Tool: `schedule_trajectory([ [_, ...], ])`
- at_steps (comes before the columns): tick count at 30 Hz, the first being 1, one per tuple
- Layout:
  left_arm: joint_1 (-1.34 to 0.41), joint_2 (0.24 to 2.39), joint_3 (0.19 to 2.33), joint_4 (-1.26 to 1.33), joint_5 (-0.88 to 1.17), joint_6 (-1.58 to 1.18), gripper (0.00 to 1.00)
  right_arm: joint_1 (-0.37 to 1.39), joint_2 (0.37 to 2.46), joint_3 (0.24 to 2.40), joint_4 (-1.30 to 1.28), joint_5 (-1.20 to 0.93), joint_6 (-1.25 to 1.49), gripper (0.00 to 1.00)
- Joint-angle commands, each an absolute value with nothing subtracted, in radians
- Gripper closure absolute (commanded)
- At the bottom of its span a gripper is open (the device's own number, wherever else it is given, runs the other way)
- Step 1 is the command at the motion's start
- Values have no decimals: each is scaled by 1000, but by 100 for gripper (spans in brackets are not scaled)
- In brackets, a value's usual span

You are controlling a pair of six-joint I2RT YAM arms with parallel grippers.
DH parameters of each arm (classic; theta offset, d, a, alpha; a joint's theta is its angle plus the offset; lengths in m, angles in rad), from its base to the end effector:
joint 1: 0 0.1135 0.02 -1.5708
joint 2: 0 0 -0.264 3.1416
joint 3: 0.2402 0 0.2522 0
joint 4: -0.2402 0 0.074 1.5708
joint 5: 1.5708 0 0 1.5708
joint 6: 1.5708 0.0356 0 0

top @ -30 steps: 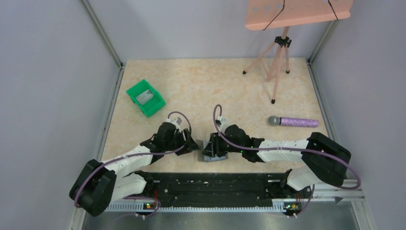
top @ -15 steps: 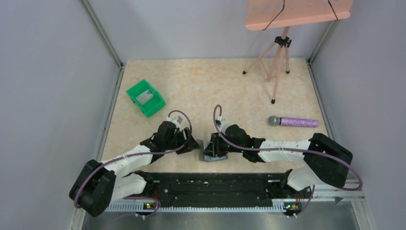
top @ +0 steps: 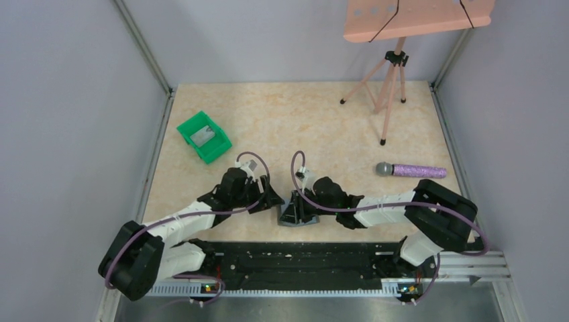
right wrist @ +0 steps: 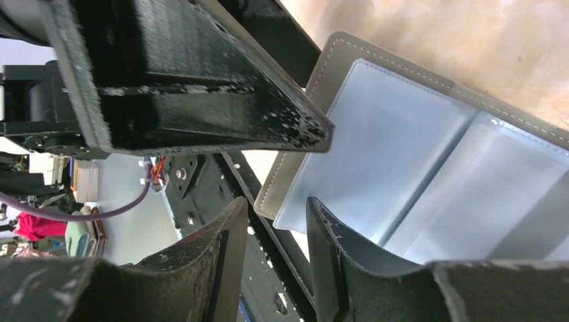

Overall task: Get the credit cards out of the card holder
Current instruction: Open the card holder at the center of the board.

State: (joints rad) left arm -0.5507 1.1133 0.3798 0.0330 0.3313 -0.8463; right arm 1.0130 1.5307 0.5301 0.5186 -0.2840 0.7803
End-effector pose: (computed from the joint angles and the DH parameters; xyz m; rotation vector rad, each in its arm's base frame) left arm 0.1710 -0.1186 0.1615 -0.1739 2.4721 -1.0549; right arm 0.1440 0.2496 0.1533 -0.4719 2.2961 1.3130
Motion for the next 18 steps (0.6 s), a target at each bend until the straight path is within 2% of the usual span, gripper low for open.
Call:
schedule_trajectory([
  [1, -555, 1155, 405, 144, 382, -840, 28, 1024, 1543, 519, 623, -303, 769, 62],
  [4, -554, 1172, 409, 153, 386, -835, 31, 1023, 1549, 516, 624, -304, 770, 62],
  [6, -554, 1180, 411, 155, 388, -831, 37, 1025, 1548, 514, 622, -305, 770, 62],
  [11, -554, 1189, 413, 141, 396, -820, 67, 1024, 1490, 529, 513, -272, 770, 62],
  [14, -555, 1189, 410, 136, 402, -816, 85, 1023, 1406, 532, 390, -211, 757, 58],
  [18, -554, 1186, 405, 140, 415, -818, 100, 1005, 1283, 526, 254, -122, 745, 55],
])
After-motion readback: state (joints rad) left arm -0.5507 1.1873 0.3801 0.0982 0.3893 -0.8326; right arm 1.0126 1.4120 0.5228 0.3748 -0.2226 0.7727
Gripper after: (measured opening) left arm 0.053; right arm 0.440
